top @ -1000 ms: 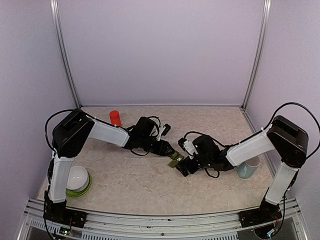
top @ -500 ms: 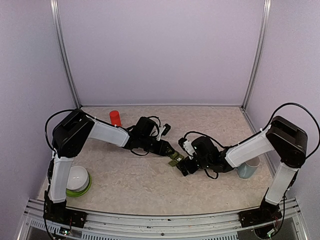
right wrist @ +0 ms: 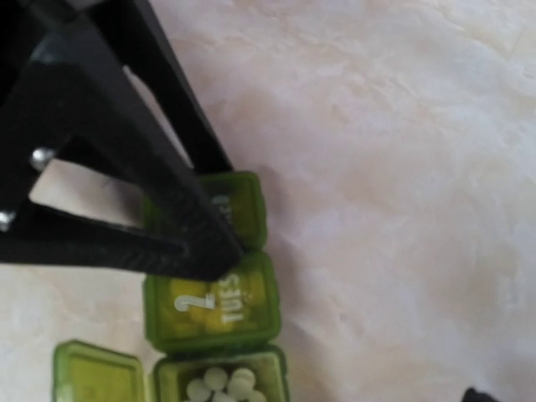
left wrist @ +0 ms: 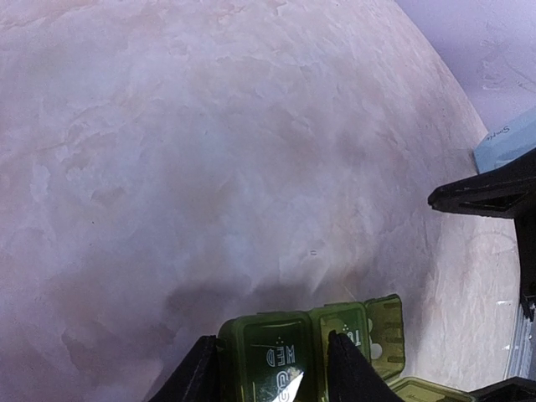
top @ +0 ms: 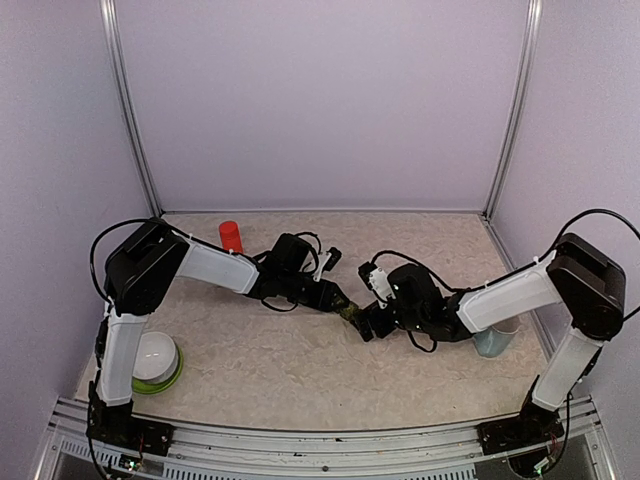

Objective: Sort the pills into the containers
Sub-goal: Close the lid of the pill container on the pill container.

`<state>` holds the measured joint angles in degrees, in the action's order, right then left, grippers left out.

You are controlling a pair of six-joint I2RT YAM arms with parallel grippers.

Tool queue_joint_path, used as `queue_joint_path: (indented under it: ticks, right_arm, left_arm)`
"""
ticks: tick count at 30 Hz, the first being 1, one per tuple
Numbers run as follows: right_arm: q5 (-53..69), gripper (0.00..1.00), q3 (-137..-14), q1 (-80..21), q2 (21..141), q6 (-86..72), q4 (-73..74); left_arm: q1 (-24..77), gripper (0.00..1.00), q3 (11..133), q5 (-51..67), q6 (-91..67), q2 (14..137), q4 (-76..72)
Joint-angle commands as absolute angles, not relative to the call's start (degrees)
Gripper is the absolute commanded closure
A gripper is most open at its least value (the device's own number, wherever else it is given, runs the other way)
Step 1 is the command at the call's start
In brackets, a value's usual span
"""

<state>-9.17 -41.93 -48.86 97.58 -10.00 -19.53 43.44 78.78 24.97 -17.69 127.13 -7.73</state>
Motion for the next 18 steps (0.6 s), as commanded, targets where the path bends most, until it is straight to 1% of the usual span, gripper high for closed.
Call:
queue_joint_path:
  ticks: [1, 7, 15, 18]
  right_arm:
    - [-11.0, 0.0, -42.9, -49.4, 96.6, -11.2, -18.8]
    - [-12.3, 0.0, -46.7, -49.2, 98.8, -12.7, -14.3]
    - [0.0, 0.04, -50.0, -45.6, 99.7, -16.3, -10.2]
    - [1.8, 0.06, -50.8, -44.2, 100.5, -17.0, -8.7]
  left_arm:
    - [44.2, 0.59, 76.8, 23.8, -16.3, 129.7, -3.6]
    - [44.2, 0.59, 76.5, 23.7, -16.0, 129.4, -3.7]
    - [44.2, 0.59, 75.6, 23.5, -15.8, 128.7, -4.0]
    - [44.2, 0.59, 75.6, 23.5, -15.7, 128.5, -4.0]
